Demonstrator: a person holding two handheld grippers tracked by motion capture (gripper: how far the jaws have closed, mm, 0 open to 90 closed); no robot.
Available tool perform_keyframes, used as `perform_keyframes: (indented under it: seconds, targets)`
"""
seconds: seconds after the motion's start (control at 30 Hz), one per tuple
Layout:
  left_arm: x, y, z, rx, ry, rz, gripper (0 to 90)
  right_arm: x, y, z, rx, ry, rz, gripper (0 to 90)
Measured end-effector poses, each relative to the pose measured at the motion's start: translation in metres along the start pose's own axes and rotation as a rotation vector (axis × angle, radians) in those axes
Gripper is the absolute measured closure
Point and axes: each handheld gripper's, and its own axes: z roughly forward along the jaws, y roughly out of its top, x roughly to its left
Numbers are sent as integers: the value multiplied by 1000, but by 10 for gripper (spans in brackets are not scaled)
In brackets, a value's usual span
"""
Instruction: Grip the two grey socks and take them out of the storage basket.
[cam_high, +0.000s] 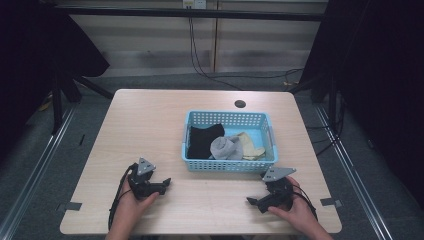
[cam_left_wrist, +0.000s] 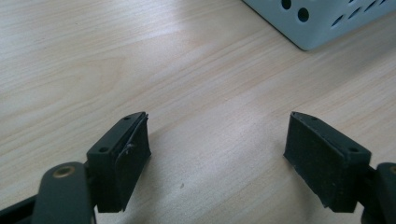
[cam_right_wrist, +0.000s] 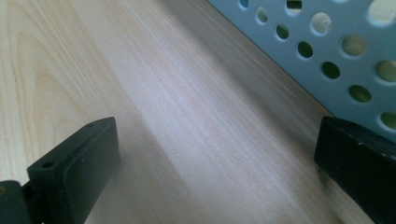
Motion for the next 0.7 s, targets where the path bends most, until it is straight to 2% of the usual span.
perform_keyframes:
  seconds: [0.13, 0.17, 0.33, 0.37, 0.4, 0.43, 0.5, 0.57, 0.6, 0.67, 0.7]
  targets:
    - [0, 0, 1, -1, -8, 9, 198, 0, 0, 0, 1, 0, 1, 0]
    - [-1, 0, 1, -7, -7, -3, 197, 0, 0, 0, 0, 0, 1, 0]
    - [-1, 0, 1, -8, -8, -4, 192, -1, 1, -1, 5, 0, 7, 30]
    - [-1, 0, 1, -7, -9, -3, 191, -2, 3, -4, 34, 3, 7, 83]
    - [-1, 0, 1, -7, -9, -3, 191, -2, 3, -4, 34, 3, 7, 83]
    - [-1, 0, 1, -8, -9, -4, 190, -3, 5, -6, 48, 0, 12, 124]
    - [-1, 0, 1, -8, -9, -4, 189, -6, 10, -11, 92, 49, 67, 159]
    - [-1, 0, 1, -8, -10, -4, 189, -7, 12, -12, 102, 58, 59, 172]
    - [-1, 0, 1, -8, -10, -4, 189, -6, 14, -15, 132, 69, 63, 184]
    - [-1, 0, 1, -8, -9, -4, 189, -4, 18, -17, 146, 80, 52, 198]
    - [-1, 0, 1, -7, -10, -4, 188, -2, 25, -19, 188, 106, 38, 205]
